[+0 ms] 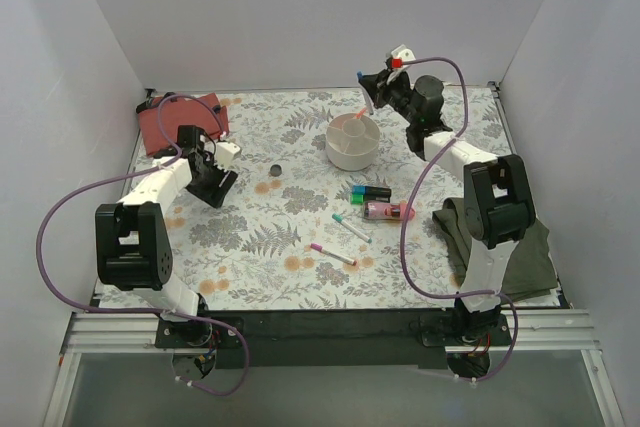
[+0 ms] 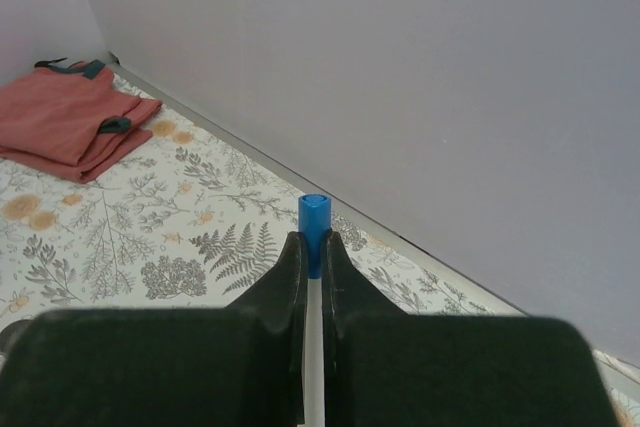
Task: Sort the stationery into containers
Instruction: Place the pen in the storage box, then pick up the pen from the center of the board.
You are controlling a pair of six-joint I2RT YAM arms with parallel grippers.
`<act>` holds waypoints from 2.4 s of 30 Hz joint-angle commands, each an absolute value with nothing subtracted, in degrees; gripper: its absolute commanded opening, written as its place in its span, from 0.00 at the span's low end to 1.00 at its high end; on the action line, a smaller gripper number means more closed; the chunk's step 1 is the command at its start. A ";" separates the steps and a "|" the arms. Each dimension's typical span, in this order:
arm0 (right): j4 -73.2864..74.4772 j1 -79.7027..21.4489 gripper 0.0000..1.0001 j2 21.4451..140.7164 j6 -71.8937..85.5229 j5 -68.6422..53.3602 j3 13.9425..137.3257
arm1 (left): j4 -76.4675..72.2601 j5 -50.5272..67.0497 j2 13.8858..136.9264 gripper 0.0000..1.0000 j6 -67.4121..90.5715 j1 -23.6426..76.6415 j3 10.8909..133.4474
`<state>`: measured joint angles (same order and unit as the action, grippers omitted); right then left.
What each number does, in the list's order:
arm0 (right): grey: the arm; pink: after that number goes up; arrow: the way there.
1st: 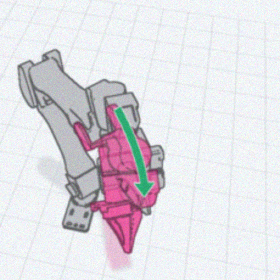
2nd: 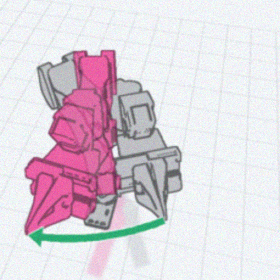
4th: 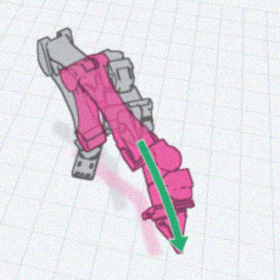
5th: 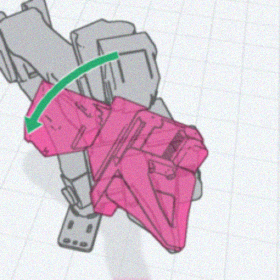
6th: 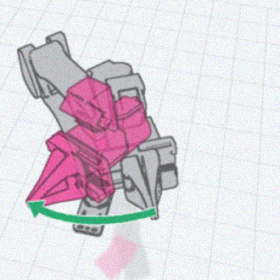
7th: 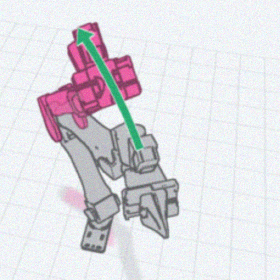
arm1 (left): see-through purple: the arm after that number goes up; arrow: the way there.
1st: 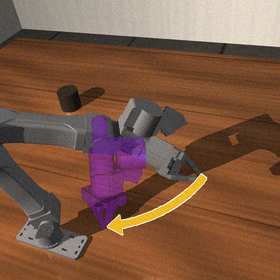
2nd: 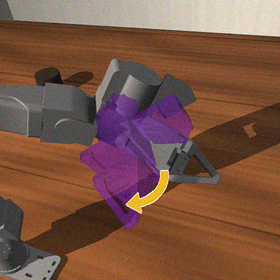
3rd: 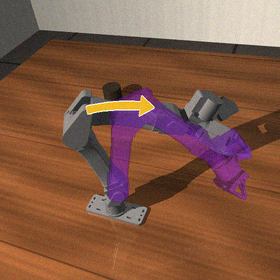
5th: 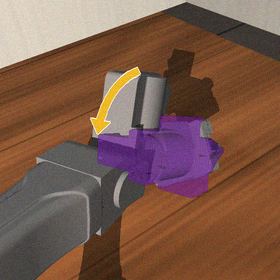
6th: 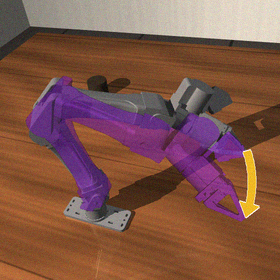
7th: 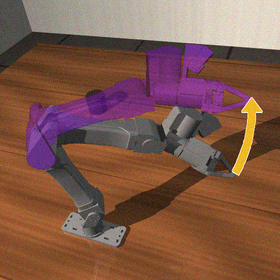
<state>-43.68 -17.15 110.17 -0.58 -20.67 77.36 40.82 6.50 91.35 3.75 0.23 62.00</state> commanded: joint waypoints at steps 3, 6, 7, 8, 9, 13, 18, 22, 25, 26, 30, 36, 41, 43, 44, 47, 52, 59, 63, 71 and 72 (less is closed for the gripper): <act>-51.68 -15.91 0.01 113.19 3.69 -20.39 78.22 | 42.89 6.42 91.23 0.60 5.62 0.09 64.25; -52.38 -15.91 0.01 114.43 4.31 -20.13 78.92 | 43.85 6.33 92.28 0.60 7.29 0.09 65.74; -52.56 -15.91 0.01 114.61 4.48 -20.21 78.84 | 44.12 6.07 92.46 0.60 7.47 0.09 66.18; -52.65 -15.91 0.01 114.87 4.57 -20.30 78.58 | 44.21 5.98 92.63 0.60 7.56 0.09 66.62; -52.99 -16.00 0.01 114.87 4.66 -20.74 77.97 | 44.21 5.89 92.55 0.60 7.73 0.09 66.62; -54.66 -15.91 0.01 115.05 5.18 -21.36 75.51 | 44.56 4.92 92.55 0.60 7.56 0.09 66.62; -55.90 -15.91 0.01 115.22 5.54 -21.09 73.48 | 45.09 4.66 92.81 0.60 7.73 0.18 66.88; -55.81 -16.00 0.01 115.66 5.45 -21.36 71.99 | 44.56 4.39 93.08 0.60 7.73 0.26 66.97; -55.72 -15.91 0.09 115.49 4.66 -21.88 71.02 | 44.21 4.04 93.25 0.60 7.56 0.35 67.15; -55.55 -15.82 0.19 115.49 4.31 -22.15 71.02 | 44.21 4.04 93.34 0.60 7.47 0.44 67.24; -54.32 -15.91 0.44 114.44 3.78 -22.50 70.40 | 43.25 4.13 93.16 0.60 7.03 0.35 67.15; -49.15 -15.12 0.51 108.82 1.85 -22.59 70.05 | 39.99 4.57 91.50 0.60 5.98 0.35 65.92; -42.82 -14.68 0.52 99.87 -3.94 -25.74 68.56 | 35.61 6.59 89.48 0.60 5.45 0.35 63.20; -34.43 -14.68 0.53 97.05 -7.80 -32.32 68.55 | 34.29 7.38 88.77 0.60 6.50 0.35 62.14; -30.10 -14.68 0.53 94.77 -8.95 -35.30 69.51 | 32.80 7.99 88.60 0.59 7.11 0.44 61.88; -5.50 -16.07 0.55 93.87 -14.55 -47.44 76.16 | 28.67 8.44 88.42 0.60 10.09 0.35 60.30; 33.10 -25.63 0.51 97.55 -33.39 -46.60 83.06 | 23.91 8.53 88.86 0.60 13.62 0.35 59.15; 37.79 -36.11 0.51 100.80 -29.80 -33.15 80.51 | 20.40 8.17 88.24 0.60 16.52 0.44 58.28; 38.06 -39.81 0.51 104.23 -26.46 -26.64 81.39 | 20.48 10.98 87.28 0.60 18.54 0.70 57.22; 35.95 -43.95 0.52 105.64 -25.49 -18.21 78.75 | 20.39 10.99 84.73 0.60 17.50 3.07 54.06; 35.60 -44.03 0.51 105.73 -25.31 -17.41 78.58 | 20.30 10.73 84.64 0.60 17.32 3.77 53.70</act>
